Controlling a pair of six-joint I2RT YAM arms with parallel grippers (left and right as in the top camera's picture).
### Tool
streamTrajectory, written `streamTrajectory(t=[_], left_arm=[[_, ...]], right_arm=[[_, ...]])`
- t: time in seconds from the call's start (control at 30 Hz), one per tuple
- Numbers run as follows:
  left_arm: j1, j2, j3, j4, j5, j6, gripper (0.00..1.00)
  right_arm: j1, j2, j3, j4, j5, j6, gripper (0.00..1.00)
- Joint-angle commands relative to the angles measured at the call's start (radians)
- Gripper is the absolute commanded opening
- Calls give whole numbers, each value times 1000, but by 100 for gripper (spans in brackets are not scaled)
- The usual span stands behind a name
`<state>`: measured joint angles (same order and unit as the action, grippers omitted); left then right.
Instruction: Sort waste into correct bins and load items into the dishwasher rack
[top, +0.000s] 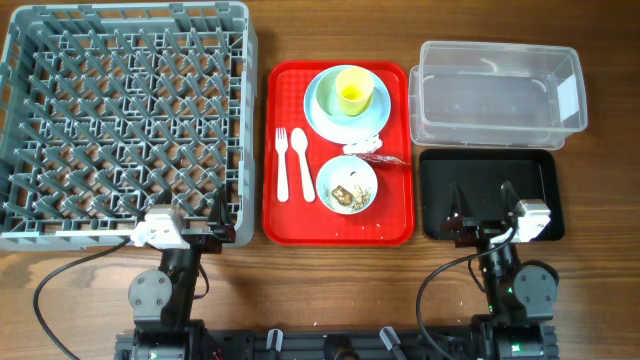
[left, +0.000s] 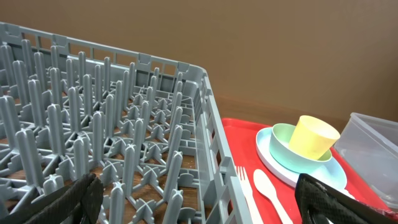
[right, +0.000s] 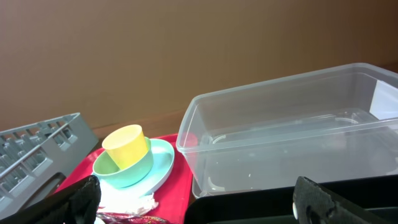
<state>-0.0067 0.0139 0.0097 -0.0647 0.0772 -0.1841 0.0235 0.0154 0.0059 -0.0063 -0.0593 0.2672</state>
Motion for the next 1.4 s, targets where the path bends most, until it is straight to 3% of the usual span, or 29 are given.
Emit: streamTrajectory(t=[0.0,0.3,0.43,0.57,0.63,0.77,1.0,1.2,1.37], left_arm=[[-5,-5,-4,-7,4,17,100],[-5,-5,-4,-7,0,24,100],[-3,-5,-4,4,-190,47,100],[-4,-5,-4,6,-190,46,100],[-4,-5,-4,-3,-116,29,100],[-8,10,-4,9,184,-207,100],[-14,53,13,46,336,-285,100],[-14,84,253,-27,331,-325,100],[-13,395,703,-289,326,-264,100]], right_arm=[[2,-5,0,8,6,-2,100],[2,-5,0,8,6,-2,100],[2,-5,0,8,6,-2,100],[2,-5,0,8,6,-2,100],[2,-5,0,8,6,-2,100],[2,-5,0,8,6,-2,100],[2,-5,0,8,6,-2,100],[2,-5,0,8,6,-2,100],[2,-5,0,8,6,-2,100]])
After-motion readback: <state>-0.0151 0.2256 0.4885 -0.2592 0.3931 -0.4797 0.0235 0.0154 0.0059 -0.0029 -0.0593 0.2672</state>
